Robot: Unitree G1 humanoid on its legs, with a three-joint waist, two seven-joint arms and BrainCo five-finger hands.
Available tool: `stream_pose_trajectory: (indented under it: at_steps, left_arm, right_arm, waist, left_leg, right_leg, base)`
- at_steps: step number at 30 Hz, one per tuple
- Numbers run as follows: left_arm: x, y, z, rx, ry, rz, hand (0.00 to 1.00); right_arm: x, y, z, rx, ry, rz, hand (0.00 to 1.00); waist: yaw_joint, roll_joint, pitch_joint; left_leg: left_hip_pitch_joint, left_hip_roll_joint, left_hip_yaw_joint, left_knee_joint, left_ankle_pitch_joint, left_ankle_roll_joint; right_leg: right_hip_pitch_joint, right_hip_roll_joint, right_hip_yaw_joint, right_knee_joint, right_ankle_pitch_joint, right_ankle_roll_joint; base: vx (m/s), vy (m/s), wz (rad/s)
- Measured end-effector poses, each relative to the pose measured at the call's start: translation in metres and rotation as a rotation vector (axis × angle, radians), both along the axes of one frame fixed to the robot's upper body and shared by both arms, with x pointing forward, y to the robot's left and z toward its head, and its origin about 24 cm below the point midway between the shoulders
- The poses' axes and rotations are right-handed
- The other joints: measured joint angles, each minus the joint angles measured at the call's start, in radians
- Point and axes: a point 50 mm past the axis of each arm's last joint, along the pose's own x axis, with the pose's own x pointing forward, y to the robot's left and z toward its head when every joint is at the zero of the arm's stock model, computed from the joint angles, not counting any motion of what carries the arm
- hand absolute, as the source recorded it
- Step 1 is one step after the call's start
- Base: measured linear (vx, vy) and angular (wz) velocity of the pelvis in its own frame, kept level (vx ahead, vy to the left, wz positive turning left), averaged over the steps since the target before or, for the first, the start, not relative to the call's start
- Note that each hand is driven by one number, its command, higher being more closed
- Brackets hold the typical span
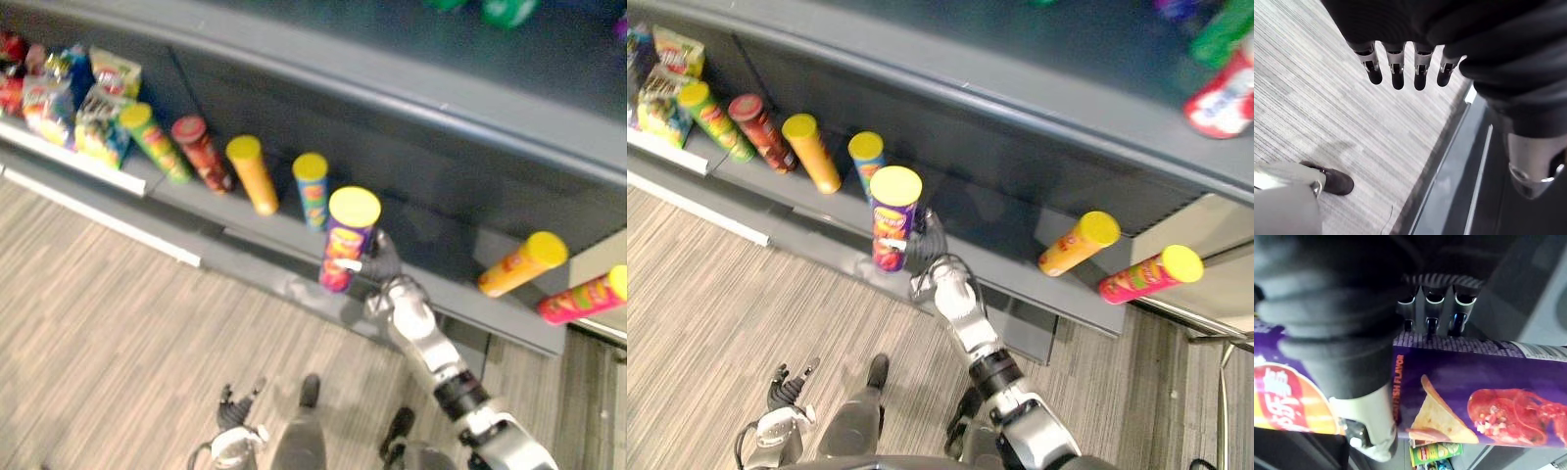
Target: Put the gum and the chips on the shelf.
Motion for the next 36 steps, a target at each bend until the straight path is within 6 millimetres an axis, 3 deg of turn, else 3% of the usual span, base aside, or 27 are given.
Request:
stream_pose_trajectory:
  at_steps: [3, 13, 18, 23, 36]
  left_arm:
    - [0.011, 0.005, 0.008, -0.009, -0.065, 0.082, 0.00]
    - [0.037, 0.009, 0.027, -0.013, -0.183, 0.133, 0.00]
    - [0.041, 0.008, 0.029, -0.005, -0.189, 0.129, 0.00]
    - [0.043, 0.007, 0.030, 0.016, -0.184, 0.110, 0.00]
    - [0.057, -0.006, 0.039, 0.001, -0.246, 0.092, 0.00]
  right_arm:
    - [0.016, -0.010, 0.016, 0.012, -0.033, -0.104, 1.00]
    - [0.053, -0.045, 0.081, 0.138, -0.145, -0.376, 1.00]
    - [0.055, -0.060, 0.088, 0.173, -0.158, -0.489, 1.00]
    - [0.053, -0.063, 0.091, 0.192, -0.169, -0.536, 1.00]
    - [0.034, -0.077, 0.118, 0.184, -0.346, -0.705, 1.00]
  waist:
    - [0.016, 0.003, 0.048]
    - [0.028, 0.041, 0.152]
    - [0.038, 0.048, 0.185]
    - [0.042, 0.050, 0.197]
    - [0.021, 0.070, 0.213]
  left_leg:
    - [-0.036, -0.017, -0.017, 0.014, 0.009, 0.005]
    - [-0.148, -0.052, -0.026, 0.074, 0.016, 0.012]
    - [-0.173, -0.055, -0.030, 0.079, 0.016, 0.011]
    - [-0.203, -0.050, -0.024, 0.101, 0.013, 0.008]
    - [-0.320, -0.021, 0.069, 0.238, -0.039, 0.016]
  right_leg:
    - [-0.059, -0.039, -0.007, 0.094, -0.038, 0.001]
    - [-0.187, -0.098, 0.000, 0.217, -0.065, -0.003]
    - [-0.224, -0.113, -0.001, 0.265, -0.088, -0.009]
    - [-0.258, -0.119, -0.003, 0.302, -0.108, -0.018]
    - [-0.337, -0.158, -0.008, 0.412, -0.159, -0.020]
  base:
    - [-0.06, 0.006, 0.22]
    - [-0.05, 0.008, 0.06]
    - [-0.01, -0.041, 0.05]
    - [0.01, -0.065, 0.01]
    - [0.00, -0.026, 0.05]
